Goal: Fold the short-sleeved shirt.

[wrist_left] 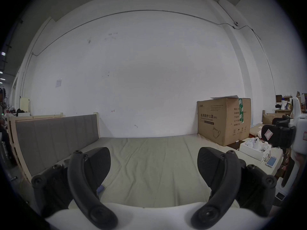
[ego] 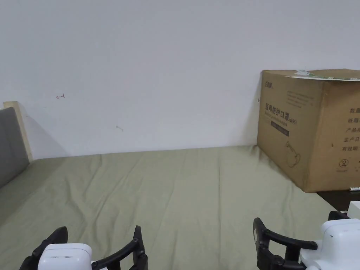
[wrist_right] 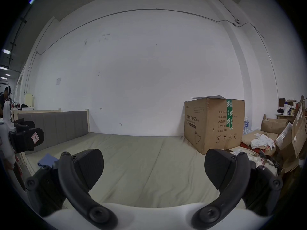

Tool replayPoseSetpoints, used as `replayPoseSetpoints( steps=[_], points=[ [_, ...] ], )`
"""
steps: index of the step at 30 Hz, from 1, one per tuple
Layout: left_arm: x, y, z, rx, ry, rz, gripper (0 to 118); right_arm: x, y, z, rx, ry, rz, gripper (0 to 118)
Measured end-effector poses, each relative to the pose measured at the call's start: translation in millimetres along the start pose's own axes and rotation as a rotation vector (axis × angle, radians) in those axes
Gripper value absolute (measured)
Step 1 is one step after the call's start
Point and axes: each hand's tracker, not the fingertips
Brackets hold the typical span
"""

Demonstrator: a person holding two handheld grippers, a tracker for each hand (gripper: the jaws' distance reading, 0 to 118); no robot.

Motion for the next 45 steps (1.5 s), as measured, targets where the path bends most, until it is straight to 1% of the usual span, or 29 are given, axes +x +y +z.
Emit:
replayPoseSetpoints(
  steps=[3, 7, 9, 11, 14, 17, 19, 21, 27, 30, 33, 38, 41, 44, 45],
  points=[
    [-1, -1, 1, -0.004, 0.006, 0.006, 108, 0, 0, 1, -0.006, 0.008, -0.014, 118],
    [-1, -1, 4, 0.013, 0.021, -0.002, 108, -3, -1, 3, -0.01, 0.009, -0.004, 118],
    [-1, -2, 5, 0.019, 0.031, 0.009, 110, -5, 0, 4, -0.009, 0.009, 0.0, 118],
    [-5, -2, 9, 0.046, 0.04, 0.049, 110, -6, -1, 5, -0.01, 0.013, -0.001, 118],
    [-7, 1, 9, 0.033, 0.04, 0.053, 110, -9, -1, 6, -0.015, 0.013, -0.001, 118],
    [-9, 4, 10, 0.044, 0.025, 0.049, 110, -11, -1, 5, -0.015, 0.013, 0.007, 118],
    [-12, 6, 13, 0.068, -0.021, 0.061, 110, -14, -2, 4, -0.017, 0.017, 0.012, 118],
    [-11, 9, 14, 0.063, -0.028, 0.06, 110, -15, -2, 1, -0.025, 0.024, 0.012, 118],
    [-7, 18, 13, 0.073, 0.035, 0.043, 110, -20, -4, 0, -0.045, 0.042, 0.011, 118],
    [-3, 20, 13, 0.084, 0.061, 0.002, 110, -22, -5, -1, -0.053, 0.047, 0.014, 118],
    [0, 21, 12, 0.046, 0.064, -0.018, 110, -23, -6, -3, -0.058, 0.046, 0.009, 118],
    [6, 19, 13, 0.003, 0.077, 0.043, 110, -23, -9, -3, -0.077, 0.044, 0.007, 118],
    [8, 17, 16, -0.018, 0.027, 0.118, 110, -22, -10, -5, -0.085, 0.044, 0.003, 118],
    [20, 25, 15, -0.1, 0.053, 0.093, 111, -21, -12, -6, -0.092, 0.047, 0.001, 118],
    [25, 27, 16, -0.091, 0.052, 0.091, 111, -20, -13, -8, -0.094, 0.048, 0.001, 118]
  ],
)
